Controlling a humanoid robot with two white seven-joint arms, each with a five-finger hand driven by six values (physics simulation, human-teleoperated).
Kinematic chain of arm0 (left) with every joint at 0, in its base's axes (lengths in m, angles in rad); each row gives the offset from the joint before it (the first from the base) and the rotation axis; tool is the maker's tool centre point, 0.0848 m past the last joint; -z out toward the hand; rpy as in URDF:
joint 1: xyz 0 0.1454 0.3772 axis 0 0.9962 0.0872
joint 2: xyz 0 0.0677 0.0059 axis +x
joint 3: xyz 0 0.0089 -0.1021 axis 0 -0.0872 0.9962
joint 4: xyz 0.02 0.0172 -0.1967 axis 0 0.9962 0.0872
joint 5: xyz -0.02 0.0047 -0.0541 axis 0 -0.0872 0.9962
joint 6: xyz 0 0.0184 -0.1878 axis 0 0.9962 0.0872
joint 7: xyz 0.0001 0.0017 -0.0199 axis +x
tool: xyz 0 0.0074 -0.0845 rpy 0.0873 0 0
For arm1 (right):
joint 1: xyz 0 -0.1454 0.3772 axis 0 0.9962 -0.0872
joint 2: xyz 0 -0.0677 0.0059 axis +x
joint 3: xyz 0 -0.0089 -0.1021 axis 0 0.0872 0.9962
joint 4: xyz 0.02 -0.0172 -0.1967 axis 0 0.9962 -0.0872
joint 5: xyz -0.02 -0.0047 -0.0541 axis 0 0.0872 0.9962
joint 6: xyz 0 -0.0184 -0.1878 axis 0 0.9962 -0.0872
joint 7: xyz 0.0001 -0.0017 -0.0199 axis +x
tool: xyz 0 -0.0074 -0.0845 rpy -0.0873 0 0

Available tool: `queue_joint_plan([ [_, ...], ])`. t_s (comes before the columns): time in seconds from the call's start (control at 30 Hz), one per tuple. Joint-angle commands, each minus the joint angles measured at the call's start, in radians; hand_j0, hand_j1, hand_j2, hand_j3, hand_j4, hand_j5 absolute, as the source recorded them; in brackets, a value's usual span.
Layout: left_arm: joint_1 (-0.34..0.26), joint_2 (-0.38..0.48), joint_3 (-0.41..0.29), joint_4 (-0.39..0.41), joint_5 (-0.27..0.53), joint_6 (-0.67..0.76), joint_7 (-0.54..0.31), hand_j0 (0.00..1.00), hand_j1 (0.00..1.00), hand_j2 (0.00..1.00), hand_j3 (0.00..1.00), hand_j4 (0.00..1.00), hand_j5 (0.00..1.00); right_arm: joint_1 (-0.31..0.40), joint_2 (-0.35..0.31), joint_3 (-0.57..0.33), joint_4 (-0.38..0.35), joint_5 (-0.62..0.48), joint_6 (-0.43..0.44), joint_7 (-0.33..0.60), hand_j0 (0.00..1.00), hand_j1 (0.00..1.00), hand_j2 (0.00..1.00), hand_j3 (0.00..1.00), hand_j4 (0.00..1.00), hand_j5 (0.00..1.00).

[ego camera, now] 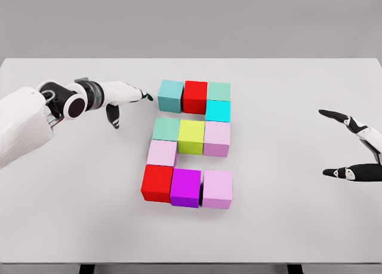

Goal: Assemble the squares on the desktop into the number 2

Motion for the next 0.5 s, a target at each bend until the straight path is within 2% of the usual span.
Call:
queue_joint_plan([
  [0.0, 0.000, -0.001, 0.001, -0.001, -0.001, -0.001, 0.000, 1.00, 1.00, 1.00, 1.00, 1.00, 1.00, 0.000, -0.001, 0.000, 0.000, -0.008, 0.002, 0.000, 1.00, 1.00, 1.00, 1.00, 1.00, 1.00],
  [0.4, 0.002, -0.008, 0.001, 0.000, -0.003, -0.001, 0.000, 1.00, 1.00, 1.00, 1.00, 1.00, 1.00, 0.000, -0.003, 0.000, 0.017, -0.008, 0.002, 0.000, 1.00, 1.00, 1.00, 1.00, 1.00, 1.00],
  [0.47, 0.002, -0.008, 0.001, -0.001, -0.003, -0.001, 0.000, 1.00, 1.00, 1.00, 1.00, 1.00, 1.00, 0.000, -0.024, 0.000, 0.025, -0.008, 0.002, 0.000, 1.00, 1.00, 1.00, 1.00, 1.00, 1.00],
])
